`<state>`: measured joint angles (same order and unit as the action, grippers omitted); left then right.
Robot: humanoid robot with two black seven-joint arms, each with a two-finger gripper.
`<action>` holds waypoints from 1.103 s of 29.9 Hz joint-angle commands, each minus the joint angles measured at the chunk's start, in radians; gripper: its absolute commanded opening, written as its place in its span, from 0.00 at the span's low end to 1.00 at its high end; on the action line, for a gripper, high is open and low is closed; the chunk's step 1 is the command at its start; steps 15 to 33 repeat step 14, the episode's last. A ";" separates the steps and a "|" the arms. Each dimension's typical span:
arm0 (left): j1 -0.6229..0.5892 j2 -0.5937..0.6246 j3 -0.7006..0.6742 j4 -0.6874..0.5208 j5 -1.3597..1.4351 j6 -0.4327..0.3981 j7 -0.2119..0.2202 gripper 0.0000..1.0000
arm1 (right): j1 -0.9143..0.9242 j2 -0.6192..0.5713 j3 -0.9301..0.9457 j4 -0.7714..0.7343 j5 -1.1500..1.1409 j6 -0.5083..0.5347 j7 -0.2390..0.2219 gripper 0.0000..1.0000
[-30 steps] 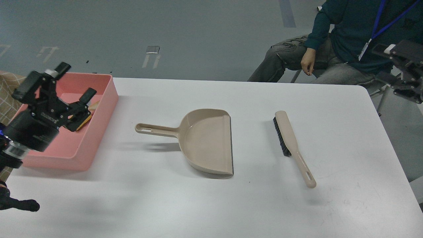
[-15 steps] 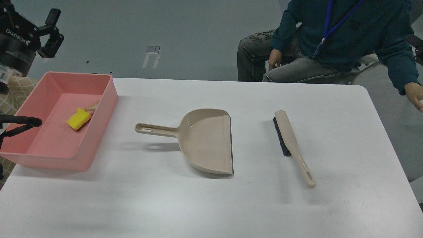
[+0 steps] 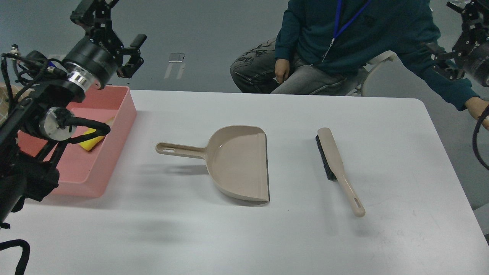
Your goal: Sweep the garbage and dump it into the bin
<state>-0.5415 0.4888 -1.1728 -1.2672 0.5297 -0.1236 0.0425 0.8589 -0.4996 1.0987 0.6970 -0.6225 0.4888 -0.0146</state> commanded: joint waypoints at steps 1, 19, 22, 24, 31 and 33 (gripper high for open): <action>-0.048 -0.047 0.013 0.057 -0.002 -0.007 0.016 0.98 | 0.040 0.081 0.001 -0.079 -0.002 0.000 0.034 1.00; -0.182 -0.098 0.012 0.408 -0.007 -0.299 -0.188 0.98 | 0.138 0.272 0.000 -0.254 0.000 -0.009 0.217 1.00; -0.182 -0.098 0.012 0.408 -0.007 -0.299 -0.188 0.98 | 0.138 0.272 0.000 -0.254 0.000 -0.009 0.217 1.00; -0.182 -0.098 0.012 0.408 -0.007 -0.299 -0.188 0.98 | 0.138 0.272 0.000 -0.254 0.000 -0.009 0.217 1.00; -0.182 -0.098 0.012 0.408 -0.007 -0.299 -0.188 0.98 | 0.138 0.272 0.000 -0.254 0.000 -0.009 0.217 1.00; -0.182 -0.098 0.012 0.408 -0.007 -0.299 -0.188 0.98 | 0.138 0.272 0.000 -0.254 0.000 -0.009 0.217 1.00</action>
